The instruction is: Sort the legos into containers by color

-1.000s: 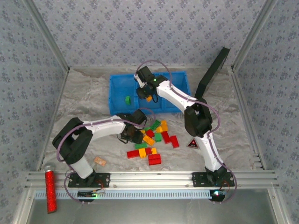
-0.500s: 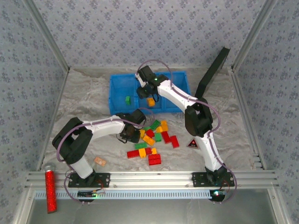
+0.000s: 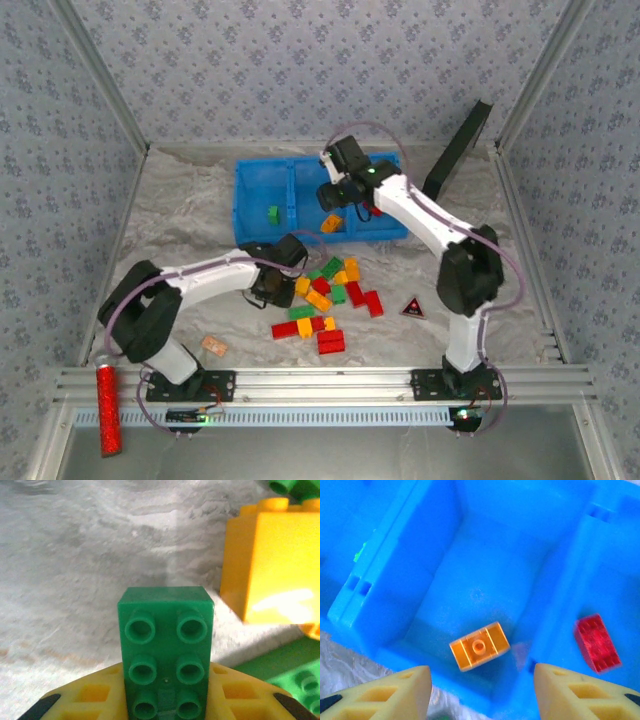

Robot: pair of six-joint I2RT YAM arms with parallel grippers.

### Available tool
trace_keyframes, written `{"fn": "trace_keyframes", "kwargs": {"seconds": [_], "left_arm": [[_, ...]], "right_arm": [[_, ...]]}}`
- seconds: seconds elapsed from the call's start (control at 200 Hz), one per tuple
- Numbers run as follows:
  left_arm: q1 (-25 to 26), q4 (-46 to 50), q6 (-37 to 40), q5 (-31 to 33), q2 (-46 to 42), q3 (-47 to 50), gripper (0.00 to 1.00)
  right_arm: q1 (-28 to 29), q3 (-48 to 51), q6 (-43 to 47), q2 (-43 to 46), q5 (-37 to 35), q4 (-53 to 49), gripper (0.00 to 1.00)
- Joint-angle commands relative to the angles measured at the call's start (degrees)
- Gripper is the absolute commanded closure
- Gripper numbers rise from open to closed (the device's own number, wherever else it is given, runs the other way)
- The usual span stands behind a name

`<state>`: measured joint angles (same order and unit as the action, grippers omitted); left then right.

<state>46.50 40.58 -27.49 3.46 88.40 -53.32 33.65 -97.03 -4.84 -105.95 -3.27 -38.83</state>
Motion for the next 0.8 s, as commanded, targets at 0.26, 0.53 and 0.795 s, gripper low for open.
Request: {"fn": "trace_keyframes", "kwargs": {"seconds": [0.26,0.53,0.795], "left_arm": [[-5.98,11.37,6.39,4.88,-7.51,-16.85,0.79],[-13.89,7.15,13.81,4.55,-0.08,-24.99,0.79],[-20.04,-0.85,15.44,-0.74,11.30,-31.33,0.79]], "right_arm": [[1.87,26.47,-16.78,24.63,2.21,-4.29,0.38],[13.40,42.18,-38.47,35.63,5.01,-3.99,0.25],[25.94,49.41,-55.01,37.94,3.87,-0.94,0.20]]}}
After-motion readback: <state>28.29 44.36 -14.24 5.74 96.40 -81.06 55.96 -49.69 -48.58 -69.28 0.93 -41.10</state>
